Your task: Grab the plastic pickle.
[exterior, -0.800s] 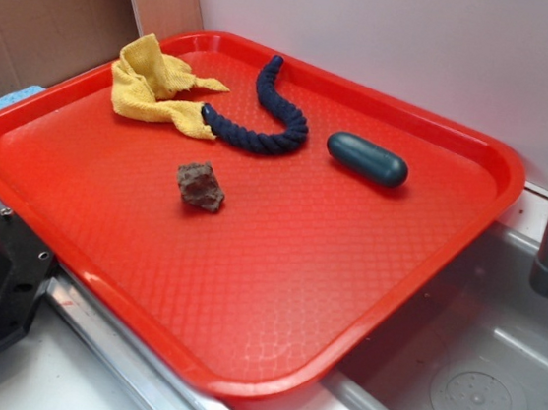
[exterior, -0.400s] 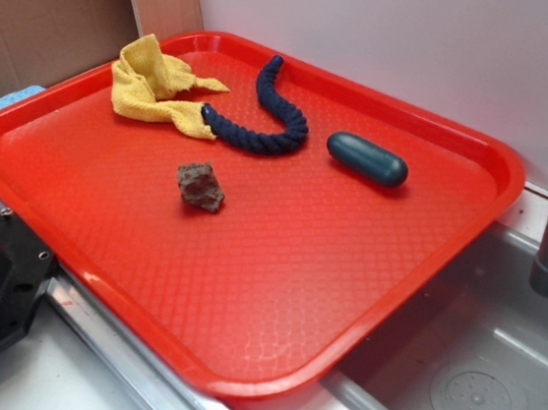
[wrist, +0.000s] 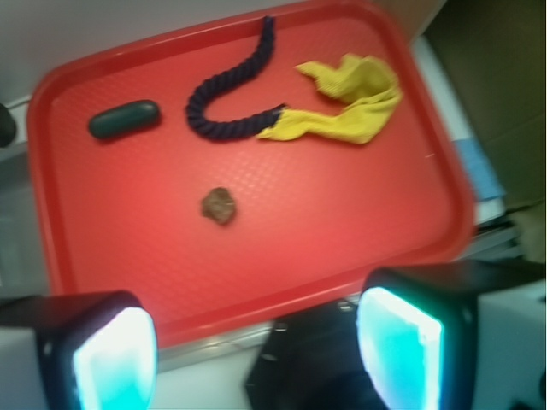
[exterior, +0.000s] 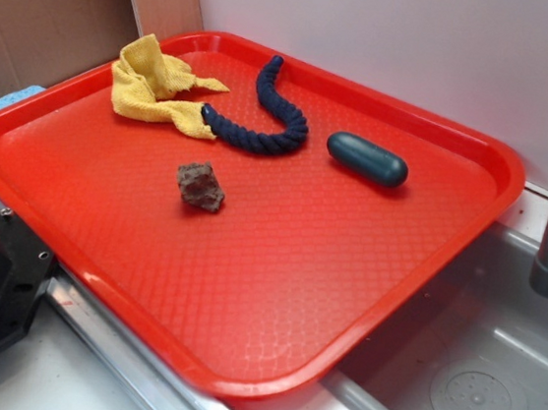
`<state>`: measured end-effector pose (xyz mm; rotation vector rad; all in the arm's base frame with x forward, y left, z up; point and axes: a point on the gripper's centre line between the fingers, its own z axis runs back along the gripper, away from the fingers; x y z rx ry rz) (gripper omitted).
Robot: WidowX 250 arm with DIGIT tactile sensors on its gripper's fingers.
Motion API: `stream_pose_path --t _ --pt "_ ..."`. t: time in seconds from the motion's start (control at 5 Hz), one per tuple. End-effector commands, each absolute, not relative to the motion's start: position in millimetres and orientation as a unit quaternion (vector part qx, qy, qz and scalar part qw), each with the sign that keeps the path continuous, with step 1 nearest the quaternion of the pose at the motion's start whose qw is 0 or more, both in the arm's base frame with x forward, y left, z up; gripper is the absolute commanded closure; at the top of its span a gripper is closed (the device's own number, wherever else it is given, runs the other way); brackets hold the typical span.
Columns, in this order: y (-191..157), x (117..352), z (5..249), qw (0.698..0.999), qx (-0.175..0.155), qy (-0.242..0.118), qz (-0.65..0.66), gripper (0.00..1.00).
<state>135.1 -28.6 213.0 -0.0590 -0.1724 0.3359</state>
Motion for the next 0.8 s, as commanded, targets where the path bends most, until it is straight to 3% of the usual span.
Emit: stream_pose_path --t 0.0,0.2,0.6 --pt "-33.5 179.4 192.7 0.927 -0.052 -0.109 0.355 0.0" --pt "-38.2 203.4 183.8 0.889 -0.044 -0.125 0.439 0.0" --pt "-55.4 260.0 153.2 0.82 -0.04 -0.106 0.561 0.0"
